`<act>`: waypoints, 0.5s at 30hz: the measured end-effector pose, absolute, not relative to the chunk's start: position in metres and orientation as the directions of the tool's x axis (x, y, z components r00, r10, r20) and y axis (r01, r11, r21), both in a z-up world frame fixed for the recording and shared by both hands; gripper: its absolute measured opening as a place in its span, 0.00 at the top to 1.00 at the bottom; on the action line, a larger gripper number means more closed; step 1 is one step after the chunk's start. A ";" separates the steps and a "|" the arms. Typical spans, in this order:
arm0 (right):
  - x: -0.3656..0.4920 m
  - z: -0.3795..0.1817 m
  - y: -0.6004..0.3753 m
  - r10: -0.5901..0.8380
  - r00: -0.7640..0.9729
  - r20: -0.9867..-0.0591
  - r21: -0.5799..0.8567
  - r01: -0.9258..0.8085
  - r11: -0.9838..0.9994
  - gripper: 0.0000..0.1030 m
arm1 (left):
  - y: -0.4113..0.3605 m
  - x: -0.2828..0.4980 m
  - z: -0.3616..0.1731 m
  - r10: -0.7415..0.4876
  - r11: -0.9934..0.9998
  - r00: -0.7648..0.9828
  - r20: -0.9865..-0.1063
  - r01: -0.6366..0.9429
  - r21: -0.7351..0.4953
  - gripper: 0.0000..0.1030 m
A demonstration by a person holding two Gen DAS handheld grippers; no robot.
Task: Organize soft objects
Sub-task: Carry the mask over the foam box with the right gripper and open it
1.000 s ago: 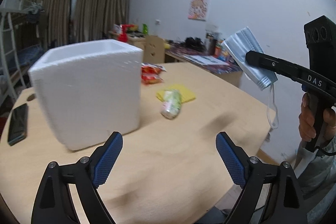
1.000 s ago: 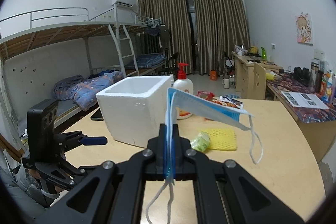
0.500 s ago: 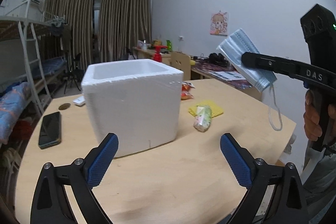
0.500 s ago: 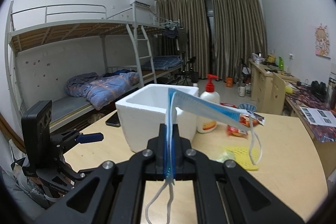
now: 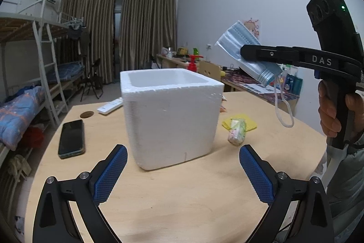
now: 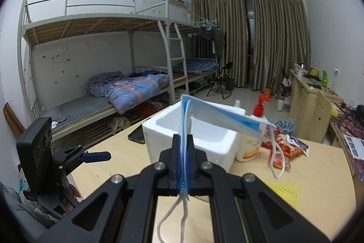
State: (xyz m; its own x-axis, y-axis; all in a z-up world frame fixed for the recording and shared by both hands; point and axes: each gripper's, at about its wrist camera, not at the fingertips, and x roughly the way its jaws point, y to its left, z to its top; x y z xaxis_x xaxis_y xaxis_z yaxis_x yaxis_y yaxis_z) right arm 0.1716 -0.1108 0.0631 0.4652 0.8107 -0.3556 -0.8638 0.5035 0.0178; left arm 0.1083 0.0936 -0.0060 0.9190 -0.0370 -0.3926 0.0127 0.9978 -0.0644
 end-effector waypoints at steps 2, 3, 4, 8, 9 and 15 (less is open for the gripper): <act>0.174 0.065 -0.107 0.814 0.458 -0.357 0.013 -0.869 0.495 0.94 | 0.097 0.107 -0.005 -0.024 0.998 0.922 -0.386 -0.001 -0.065 0.04; 0.176 0.066 -0.105 0.816 0.454 -0.357 0.011 -0.872 0.490 0.94 | 0.099 0.106 -0.005 -0.018 0.998 0.923 -0.383 -0.007 -0.064 0.04; 0.177 0.067 -0.101 0.818 0.450 -0.359 0.011 -0.874 0.486 0.94 | 0.101 0.105 -0.005 -0.007 0.998 0.925 -0.381 -0.017 -0.060 0.04; 0.182 0.068 -0.090 0.825 0.431 -0.366 0.014 -0.884 0.468 0.94 | 0.108 0.102 -0.004 0.024 0.997 0.928 -0.373 -0.047 -0.053 0.04; 0.184 0.068 -0.087 0.825 0.429 -0.369 0.013 -0.885 0.466 0.94 | 0.111 0.102 -0.005 0.026 0.997 0.927 -0.374 -0.051 -0.058 0.04; 0.195 0.072 -0.067 0.824 0.418 -0.382 0.016 -0.889 0.458 0.94 | 0.122 0.101 -0.009 0.044 0.995 0.924 -0.380 -0.074 -0.066 0.04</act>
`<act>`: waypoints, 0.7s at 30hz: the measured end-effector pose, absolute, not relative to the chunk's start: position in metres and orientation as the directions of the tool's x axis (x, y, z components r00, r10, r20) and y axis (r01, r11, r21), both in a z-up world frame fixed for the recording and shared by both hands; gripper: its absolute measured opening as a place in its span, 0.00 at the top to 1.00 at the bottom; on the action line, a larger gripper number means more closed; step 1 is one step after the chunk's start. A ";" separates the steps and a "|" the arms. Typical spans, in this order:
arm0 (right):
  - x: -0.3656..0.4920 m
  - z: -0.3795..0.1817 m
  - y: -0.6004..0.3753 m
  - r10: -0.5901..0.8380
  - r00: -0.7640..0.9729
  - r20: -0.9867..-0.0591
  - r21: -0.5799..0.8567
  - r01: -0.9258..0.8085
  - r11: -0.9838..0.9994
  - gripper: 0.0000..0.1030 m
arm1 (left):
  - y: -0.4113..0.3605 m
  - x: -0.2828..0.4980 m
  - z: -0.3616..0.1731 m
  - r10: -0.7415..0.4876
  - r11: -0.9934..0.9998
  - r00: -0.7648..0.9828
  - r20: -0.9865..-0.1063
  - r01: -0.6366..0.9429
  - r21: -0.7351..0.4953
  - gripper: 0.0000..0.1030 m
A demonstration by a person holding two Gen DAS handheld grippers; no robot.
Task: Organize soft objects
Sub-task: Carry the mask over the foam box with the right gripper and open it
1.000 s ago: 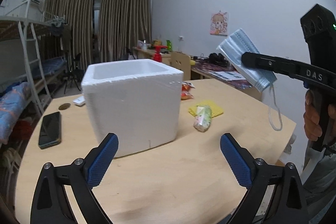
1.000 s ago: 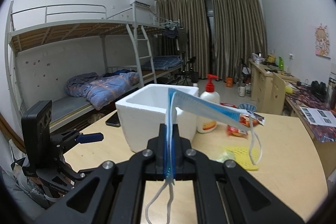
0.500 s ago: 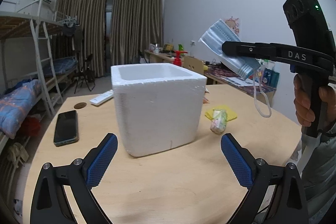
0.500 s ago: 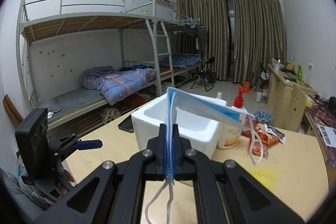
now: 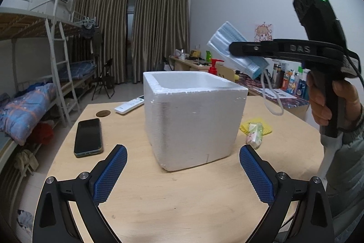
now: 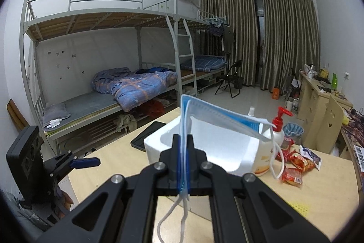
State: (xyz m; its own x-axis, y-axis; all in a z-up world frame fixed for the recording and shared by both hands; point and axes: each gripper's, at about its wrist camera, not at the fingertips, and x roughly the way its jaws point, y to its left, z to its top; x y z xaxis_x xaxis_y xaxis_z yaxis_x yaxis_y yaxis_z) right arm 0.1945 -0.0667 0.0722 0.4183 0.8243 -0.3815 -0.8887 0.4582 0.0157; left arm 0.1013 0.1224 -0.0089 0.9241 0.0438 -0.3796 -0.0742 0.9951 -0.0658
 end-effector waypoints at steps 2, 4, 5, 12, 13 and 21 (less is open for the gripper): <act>0.199 0.073 -0.057 0.821 0.412 -0.395 0.015 -0.891 0.454 0.94 | 0.125 0.101 -0.009 0.044 0.995 0.925 -0.378 -0.075 -0.068 0.04; 0.202 0.075 -0.047 0.820 0.400 -0.409 0.017 -0.895 0.445 0.94 | 0.127 0.101 -0.009 0.046 0.995 0.927 -0.373 -0.076 -0.066 0.04; 0.204 0.075 -0.042 0.817 0.400 -0.416 0.015 -0.895 0.446 0.94 | 0.127 0.102 -0.010 0.045 0.995 0.926 -0.374 -0.075 -0.065 0.04; 0.218 0.070 -0.021 0.803 0.383 -0.457 0.023 -0.897 0.441 0.94 | 0.137 0.106 -0.012 0.048 0.994 0.927 -0.371 -0.082 -0.077 0.04; 0.218 0.070 -0.018 0.803 0.379 -0.460 0.022 -0.899 0.438 0.94 | 0.139 0.106 -0.012 0.049 0.993 0.928 -0.368 -0.084 -0.080 0.04; 0.228 0.066 0.000 0.774 0.380 -0.506 0.010 -0.895 0.446 0.94 | 0.145 0.110 -0.014 0.030 0.992 0.931 -0.364 -0.072 -0.101 0.04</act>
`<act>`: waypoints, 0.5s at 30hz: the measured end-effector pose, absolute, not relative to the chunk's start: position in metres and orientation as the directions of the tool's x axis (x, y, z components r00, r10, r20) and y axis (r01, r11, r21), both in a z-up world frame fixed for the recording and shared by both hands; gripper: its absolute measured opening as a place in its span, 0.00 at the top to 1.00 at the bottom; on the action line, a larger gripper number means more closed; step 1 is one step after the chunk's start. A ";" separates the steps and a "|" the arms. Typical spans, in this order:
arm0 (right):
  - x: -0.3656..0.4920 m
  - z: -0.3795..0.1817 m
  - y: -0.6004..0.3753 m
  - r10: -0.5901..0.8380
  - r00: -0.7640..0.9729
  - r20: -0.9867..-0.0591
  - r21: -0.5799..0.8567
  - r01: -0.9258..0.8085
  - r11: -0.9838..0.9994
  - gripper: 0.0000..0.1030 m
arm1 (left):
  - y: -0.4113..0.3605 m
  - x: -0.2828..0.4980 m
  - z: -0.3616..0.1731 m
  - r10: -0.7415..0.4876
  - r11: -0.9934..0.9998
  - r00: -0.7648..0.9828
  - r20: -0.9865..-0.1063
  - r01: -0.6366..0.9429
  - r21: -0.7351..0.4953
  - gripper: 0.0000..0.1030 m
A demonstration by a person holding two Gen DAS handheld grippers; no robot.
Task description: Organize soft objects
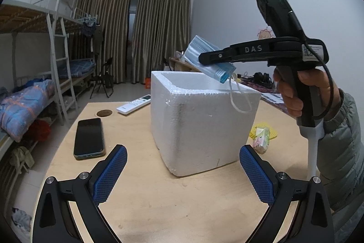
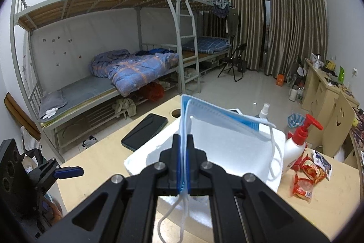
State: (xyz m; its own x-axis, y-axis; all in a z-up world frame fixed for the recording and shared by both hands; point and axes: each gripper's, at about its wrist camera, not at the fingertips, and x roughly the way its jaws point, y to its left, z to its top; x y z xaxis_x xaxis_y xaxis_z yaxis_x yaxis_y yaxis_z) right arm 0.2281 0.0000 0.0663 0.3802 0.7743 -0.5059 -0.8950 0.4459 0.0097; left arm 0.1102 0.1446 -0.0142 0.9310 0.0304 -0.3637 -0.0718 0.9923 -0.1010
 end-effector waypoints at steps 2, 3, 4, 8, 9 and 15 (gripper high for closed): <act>0.231 0.066 0.003 0.769 0.379 -0.514 0.009 -0.895 0.447 0.94 | 0.147 0.111 -0.015 0.022 0.992 0.931 -0.365 -0.067 -0.109 0.04; 0.232 0.065 0.005 0.767 0.380 -0.518 0.009 -0.894 0.449 0.94 | 0.147 0.113 -0.015 0.018 0.992 0.929 -0.369 -0.063 -0.112 0.04; 0.233 0.065 0.005 0.764 0.381 -0.520 0.009 -0.893 0.451 0.94 | 0.147 0.113 -0.016 0.016 0.992 0.929 -0.371 -0.062 -0.113 0.04; 0.237 0.064 0.007 0.759 0.382 -0.527 0.015 -0.889 0.457 0.94 | 0.149 0.116 -0.016 0.010 0.992 0.928 -0.373 -0.056 -0.113 0.04; 0.238 0.063 0.008 0.755 0.385 -0.531 0.010 -0.888 0.460 0.94 | 0.150 0.116 -0.016 0.009 0.992 0.928 -0.372 -0.056 -0.114 0.04; 0.239 0.061 0.007 0.748 0.392 -0.535 0.011 -0.883 0.470 0.68 | 0.151 0.119 -0.018 -0.003 0.991 0.925 -0.381 -0.049 -0.126 0.04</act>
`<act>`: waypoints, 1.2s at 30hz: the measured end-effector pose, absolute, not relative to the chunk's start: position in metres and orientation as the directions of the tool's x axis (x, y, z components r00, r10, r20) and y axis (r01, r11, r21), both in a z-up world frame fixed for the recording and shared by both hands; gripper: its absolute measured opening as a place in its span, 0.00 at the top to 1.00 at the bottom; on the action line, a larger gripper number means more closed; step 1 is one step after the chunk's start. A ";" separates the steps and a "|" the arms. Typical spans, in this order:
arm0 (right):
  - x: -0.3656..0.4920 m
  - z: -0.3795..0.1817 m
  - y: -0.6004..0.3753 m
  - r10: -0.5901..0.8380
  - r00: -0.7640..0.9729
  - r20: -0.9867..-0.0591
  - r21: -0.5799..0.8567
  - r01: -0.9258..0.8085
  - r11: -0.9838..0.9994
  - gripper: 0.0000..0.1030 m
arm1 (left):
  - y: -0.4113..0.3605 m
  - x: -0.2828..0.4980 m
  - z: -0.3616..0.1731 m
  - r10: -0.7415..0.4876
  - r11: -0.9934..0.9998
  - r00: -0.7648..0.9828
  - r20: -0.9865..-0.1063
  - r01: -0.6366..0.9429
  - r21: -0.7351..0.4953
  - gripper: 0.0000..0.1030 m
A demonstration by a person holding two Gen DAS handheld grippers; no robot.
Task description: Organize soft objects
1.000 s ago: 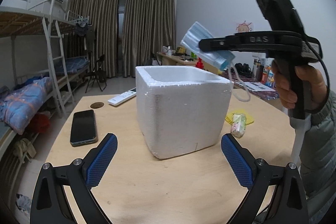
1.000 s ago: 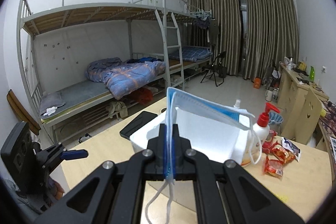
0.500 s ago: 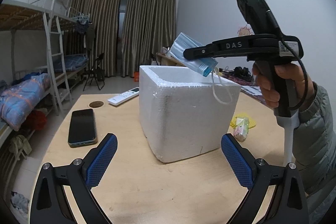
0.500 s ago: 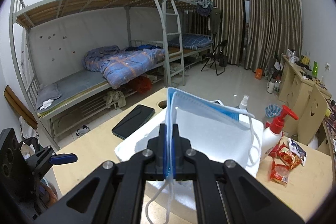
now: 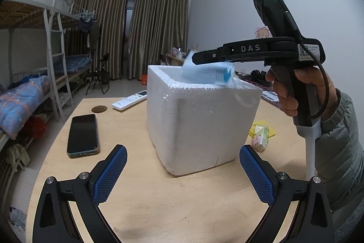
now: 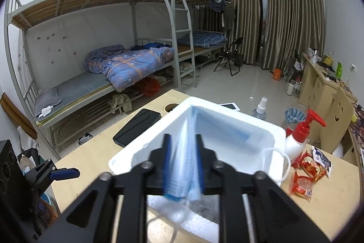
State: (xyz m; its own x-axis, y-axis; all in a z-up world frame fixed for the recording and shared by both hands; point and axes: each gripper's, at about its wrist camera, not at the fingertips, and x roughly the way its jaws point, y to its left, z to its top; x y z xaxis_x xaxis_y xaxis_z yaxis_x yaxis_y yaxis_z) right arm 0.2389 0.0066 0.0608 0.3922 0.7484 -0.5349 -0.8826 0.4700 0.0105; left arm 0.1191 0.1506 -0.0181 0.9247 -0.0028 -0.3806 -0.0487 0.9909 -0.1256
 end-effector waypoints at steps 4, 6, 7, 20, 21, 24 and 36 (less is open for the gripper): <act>0.236 0.063 0.002 0.753 0.398 -0.524 0.011 -0.881 0.473 0.56 | 0.151 0.120 -0.019 -0.011 0.990 0.923 -0.384 -0.043 -0.131 0.04; 0.237 0.064 -0.003 0.757 0.404 -0.514 0.017 -0.877 0.480 0.43 | 0.150 0.120 -0.019 -0.018 0.991 0.921 -0.389 -0.037 -0.132 0.04; 0.237 0.065 -0.005 0.760 0.407 -0.507 0.018 -0.876 0.481 0.35 | 0.149 0.120 -0.020 -0.017 0.991 0.921 -0.390 -0.037 -0.128 0.04; 0.217 0.087 -0.064 0.769 0.490 -0.411 0.022 -0.838 0.546 0.33 | 0.125 0.105 -0.012 -0.049 0.994 0.924 -0.378 0.008 -0.109 0.04; 0.214 0.088 -0.069 0.766 0.498 -0.408 0.019 -0.834 0.552 0.33 | 0.121 0.102 -0.011 -0.055 0.994 0.924 -0.379 0.016 -0.104 0.04; 0.206 0.090 -0.084 0.763 0.512 -0.395 0.017 -0.826 0.564 0.33 | 0.110 0.095 -0.009 -0.075 0.994 0.922 -0.380 0.040 -0.099 0.04; 0.150 0.085 -0.156 0.735 0.609 -0.297 0.025 -0.765 0.644 0.29 | 0.059 0.039 -0.005 -0.185 0.982 0.928 -0.324 0.160 -0.104 0.04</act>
